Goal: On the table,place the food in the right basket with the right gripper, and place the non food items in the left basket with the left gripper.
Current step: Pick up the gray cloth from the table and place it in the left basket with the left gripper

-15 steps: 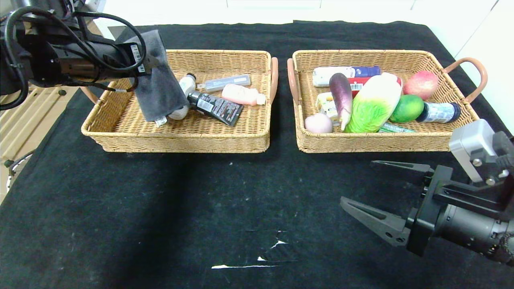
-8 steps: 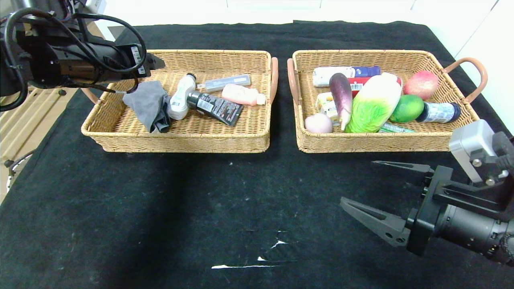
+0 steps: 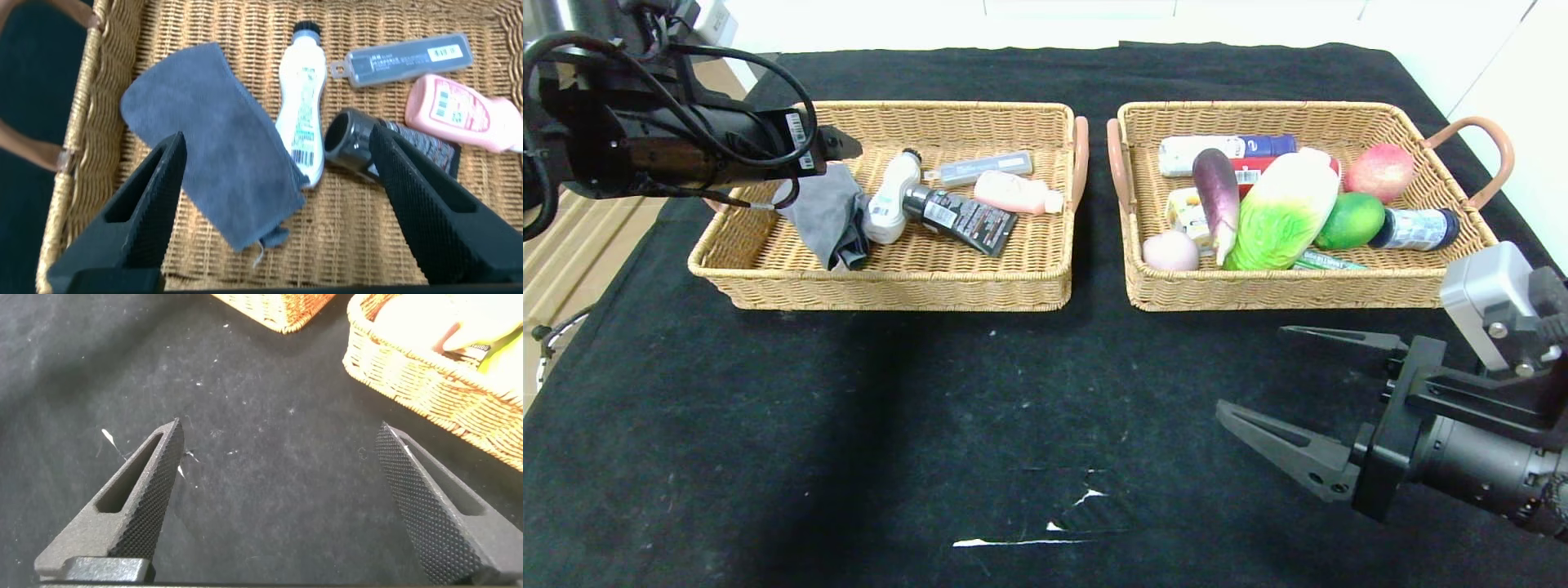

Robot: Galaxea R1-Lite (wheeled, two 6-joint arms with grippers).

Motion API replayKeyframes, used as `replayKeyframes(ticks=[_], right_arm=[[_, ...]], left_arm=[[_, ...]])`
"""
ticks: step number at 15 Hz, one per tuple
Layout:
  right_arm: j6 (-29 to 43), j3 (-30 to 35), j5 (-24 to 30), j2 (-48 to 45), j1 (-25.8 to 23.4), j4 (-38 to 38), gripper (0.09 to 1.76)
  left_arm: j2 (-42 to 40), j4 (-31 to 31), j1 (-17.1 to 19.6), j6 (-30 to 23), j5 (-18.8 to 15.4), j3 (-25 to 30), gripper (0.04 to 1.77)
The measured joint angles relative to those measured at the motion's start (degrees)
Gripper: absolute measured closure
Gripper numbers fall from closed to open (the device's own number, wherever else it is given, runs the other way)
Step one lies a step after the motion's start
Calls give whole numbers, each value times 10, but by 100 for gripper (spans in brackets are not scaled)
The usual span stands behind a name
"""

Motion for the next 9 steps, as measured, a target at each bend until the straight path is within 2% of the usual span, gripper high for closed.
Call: replayKeyframes(ticks=[3, 9], right_arm=[[1, -1, 1, -2, -3, 0, 14], [1, -2, 1, -7, -5, 0, 14]], left_arm=[[-51, 3, -6, 0, -27, 53, 16], [-217, 3, -47, 24, -89, 244, 12]])
